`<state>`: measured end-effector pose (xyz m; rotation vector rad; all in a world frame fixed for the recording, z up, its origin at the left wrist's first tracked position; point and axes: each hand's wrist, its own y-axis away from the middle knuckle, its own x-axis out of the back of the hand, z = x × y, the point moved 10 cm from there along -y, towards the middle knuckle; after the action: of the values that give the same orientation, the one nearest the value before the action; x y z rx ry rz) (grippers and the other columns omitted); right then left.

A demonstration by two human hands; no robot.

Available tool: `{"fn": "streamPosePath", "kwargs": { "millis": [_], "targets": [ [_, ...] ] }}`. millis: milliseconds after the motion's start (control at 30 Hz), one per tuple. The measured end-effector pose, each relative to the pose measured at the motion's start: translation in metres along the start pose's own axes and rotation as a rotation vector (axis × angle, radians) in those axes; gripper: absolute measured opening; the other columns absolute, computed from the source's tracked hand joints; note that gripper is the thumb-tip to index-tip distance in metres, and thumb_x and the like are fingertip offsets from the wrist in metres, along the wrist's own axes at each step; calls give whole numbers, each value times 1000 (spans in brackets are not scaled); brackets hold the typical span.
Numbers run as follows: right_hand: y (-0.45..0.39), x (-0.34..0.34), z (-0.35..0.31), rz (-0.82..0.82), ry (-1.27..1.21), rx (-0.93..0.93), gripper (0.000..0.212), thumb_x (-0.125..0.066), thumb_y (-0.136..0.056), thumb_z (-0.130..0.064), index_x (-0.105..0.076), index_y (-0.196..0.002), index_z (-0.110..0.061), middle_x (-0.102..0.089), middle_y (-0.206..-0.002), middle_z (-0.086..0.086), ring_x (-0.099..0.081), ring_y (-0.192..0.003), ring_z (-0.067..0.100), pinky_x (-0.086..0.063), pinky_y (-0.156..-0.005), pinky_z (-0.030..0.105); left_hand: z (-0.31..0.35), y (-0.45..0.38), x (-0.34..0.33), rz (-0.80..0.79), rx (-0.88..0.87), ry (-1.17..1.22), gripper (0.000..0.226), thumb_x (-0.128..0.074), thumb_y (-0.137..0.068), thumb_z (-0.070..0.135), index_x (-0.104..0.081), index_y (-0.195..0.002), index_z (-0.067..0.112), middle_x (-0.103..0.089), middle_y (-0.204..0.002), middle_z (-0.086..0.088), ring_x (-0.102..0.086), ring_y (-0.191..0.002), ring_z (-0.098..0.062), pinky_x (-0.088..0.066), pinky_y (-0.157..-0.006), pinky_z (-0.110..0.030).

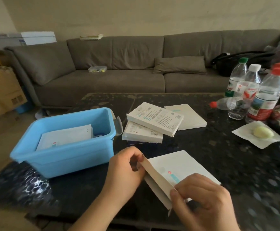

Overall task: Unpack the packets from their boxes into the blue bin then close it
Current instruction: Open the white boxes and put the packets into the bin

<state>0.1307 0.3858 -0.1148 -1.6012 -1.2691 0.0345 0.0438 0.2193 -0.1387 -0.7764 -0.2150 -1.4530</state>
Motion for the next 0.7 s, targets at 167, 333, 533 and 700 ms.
{"fn": "streamPosePath", "kwargs": {
  "millis": [167,333,533,700],
  "targets": [
    [-5,-6,-4,59,19,-17,23,-63,-82,-35,-73,-62,-29,-67,-72,-24,-63,-69,-3,-52,-55,20,-2,10,24,171,3,-143,31,-76,-74,5,-57,-76,30,-55,-88,16,-57,-78,-1,-46,-63,-13],
    [-5,-15,-5,75,64,-20,26,-62,-84,-35,-74,-62,-28,-68,-73,-23,-64,-69,-1,-52,-51,26,-11,33,-16,-245,262,120,18,-75,-80,32,-75,-67,19,-68,-59,7,-59,-54,0,-42,-53,-15],
    [1,-29,-9,36,146,54,25,-66,-83,-36,-75,-62,-27,-70,-75,-21,-65,-69,0,-52,-50,26,-26,45,-25,-267,499,264,18,-74,-82,32,-78,-73,19,-74,-68,9,-69,-68,-1,-53,-68,-19],
    [8,-32,-18,55,200,155,30,-65,-85,-34,-72,-57,-25,-69,-71,-18,-66,-65,4,-49,-47,24,-24,44,-29,-330,459,139,43,-64,-91,29,-64,-49,20,-54,-40,12,-47,-38,-2,-32,-45,-12]
  ]
}}
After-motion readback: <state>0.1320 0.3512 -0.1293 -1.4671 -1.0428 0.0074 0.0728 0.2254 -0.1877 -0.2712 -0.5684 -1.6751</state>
